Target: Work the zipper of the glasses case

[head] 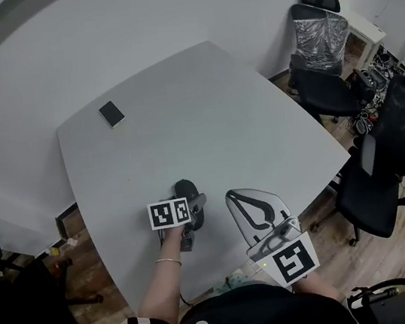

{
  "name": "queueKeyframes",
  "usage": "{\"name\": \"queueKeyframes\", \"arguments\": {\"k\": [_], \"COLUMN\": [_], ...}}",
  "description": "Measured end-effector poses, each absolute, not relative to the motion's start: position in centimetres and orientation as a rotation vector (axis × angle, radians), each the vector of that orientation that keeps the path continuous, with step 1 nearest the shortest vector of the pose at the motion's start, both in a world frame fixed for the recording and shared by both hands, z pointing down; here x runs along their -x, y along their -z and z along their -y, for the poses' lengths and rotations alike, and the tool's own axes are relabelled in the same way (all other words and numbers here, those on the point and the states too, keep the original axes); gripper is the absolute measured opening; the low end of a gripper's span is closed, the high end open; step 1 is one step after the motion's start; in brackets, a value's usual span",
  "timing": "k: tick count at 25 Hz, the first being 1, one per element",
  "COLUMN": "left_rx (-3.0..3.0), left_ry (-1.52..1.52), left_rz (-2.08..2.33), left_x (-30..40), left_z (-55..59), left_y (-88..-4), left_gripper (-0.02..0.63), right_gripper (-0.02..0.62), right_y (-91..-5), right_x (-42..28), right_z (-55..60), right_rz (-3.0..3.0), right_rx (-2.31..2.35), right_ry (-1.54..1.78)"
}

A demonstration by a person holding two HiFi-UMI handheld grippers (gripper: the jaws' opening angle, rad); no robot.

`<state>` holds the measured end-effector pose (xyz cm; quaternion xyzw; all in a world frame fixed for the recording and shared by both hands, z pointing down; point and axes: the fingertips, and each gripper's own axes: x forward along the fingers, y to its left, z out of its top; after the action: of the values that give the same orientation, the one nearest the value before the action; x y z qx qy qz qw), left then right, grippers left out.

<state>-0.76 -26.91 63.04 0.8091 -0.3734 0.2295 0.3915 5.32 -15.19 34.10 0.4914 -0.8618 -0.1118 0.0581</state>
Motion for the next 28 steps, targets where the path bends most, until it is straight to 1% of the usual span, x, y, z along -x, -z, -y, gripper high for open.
{"name": "queueKeyframes", "arguments": {"k": [4,9,10,11,12,15,17,22,28], "left_rx": [-2.089,-2.152,-2.175,-2.202,-2.233,-2.309,-2.354,-2.606,-3.183], "left_ry": [-0.649,-0.715,-0.713,-0.704,-0.695,-0.671,-0.600,-0.337,-0.198], "left_rz": [0.978,0.922,0.887,0.850,0.822,0.784,0.767,0.747,0.564], "left_x": [0.1,-1.1,-1.6,-2.1,-2.5,-2.8,-2.6,-1.8,-0.9], "left_z": [26.6,25.7,25.4,25.1,24.8,23.9,23.5,23.6,20.9], "left_y": [-63.3,-63.4,-63.4,-63.3,-63.2,-62.9,-61.8,-53.5,-37.8], "left_gripper": [0.459,0.447,0.435,0.369,0.334,0.316,0.310,0.307,0.307], "right_gripper": [0.009,0.009,0.009,0.009,0.009,0.009,0.009,0.009,0.009], "right_y": [-34.4,-34.4,-34.3,-34.3,-34.2,-33.9,-33.8,-33.5,-32.2], "right_x": [-5.0,-4.5,-4.3,-4.2,-4.1,-4.3,-4.6,-4.4,-4.1], "right_z": [15.2,15.1,15.1,15.2,15.2,15.2,15.0,14.8,14.9], "right_rz": [2.622,2.644,2.645,2.645,2.646,2.649,2.653,2.673,2.653], "right_rx": [-1.476,-1.453,-1.448,-1.445,-1.444,-1.453,-1.460,-1.449,-1.407], "right_ry": [0.320,0.320,0.321,0.321,0.320,0.323,0.327,0.350,0.476]}}
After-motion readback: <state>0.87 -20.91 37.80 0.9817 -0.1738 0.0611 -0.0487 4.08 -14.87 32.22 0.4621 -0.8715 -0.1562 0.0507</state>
